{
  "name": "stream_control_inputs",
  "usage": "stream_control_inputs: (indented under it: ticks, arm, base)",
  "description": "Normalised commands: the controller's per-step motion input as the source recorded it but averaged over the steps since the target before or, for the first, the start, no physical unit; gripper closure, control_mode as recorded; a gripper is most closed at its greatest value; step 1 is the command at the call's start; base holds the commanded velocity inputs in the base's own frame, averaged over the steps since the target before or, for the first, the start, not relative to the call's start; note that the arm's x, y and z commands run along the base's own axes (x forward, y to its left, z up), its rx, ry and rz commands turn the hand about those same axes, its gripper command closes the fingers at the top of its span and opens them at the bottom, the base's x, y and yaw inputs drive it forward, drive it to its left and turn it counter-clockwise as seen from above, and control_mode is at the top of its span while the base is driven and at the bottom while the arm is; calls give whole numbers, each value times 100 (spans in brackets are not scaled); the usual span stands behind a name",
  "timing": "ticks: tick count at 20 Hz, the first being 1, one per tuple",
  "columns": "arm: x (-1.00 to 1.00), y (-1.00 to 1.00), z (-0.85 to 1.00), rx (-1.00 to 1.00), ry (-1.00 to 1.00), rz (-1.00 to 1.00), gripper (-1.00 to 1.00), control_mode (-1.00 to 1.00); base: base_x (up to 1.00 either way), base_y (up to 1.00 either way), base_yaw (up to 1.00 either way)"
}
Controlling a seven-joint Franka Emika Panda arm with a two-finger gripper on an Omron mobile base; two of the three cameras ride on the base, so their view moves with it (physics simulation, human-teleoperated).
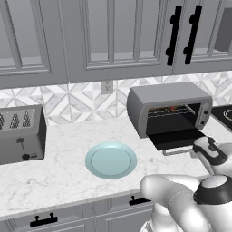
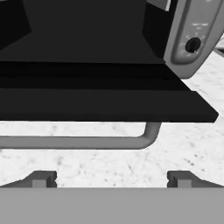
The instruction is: Pick up the kebab skewer and baguette bread, and place them inside the toaster oven. Close the toaster oven door and start by setting the timer.
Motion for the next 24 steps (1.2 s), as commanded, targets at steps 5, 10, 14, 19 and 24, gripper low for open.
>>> stream_control_inputs:
  ticks: [5,10,14,19,24]
  arm:
    - [22,0,-10,0,0,0,-100,-100]
    - [13,0,-24,0,0,0,-100,-100]
    - [9,0,-19,0,0,0,-100,-100]
    - [18,0,-18,0,0,0,-100,-100]
    - [16,0,-19,0,0,0,-100,-100]
  base:
    - [0,0,0]
    - [0,0,0]
    - [0,0,0]
    - [0,0,0]
    - [0,0,0]
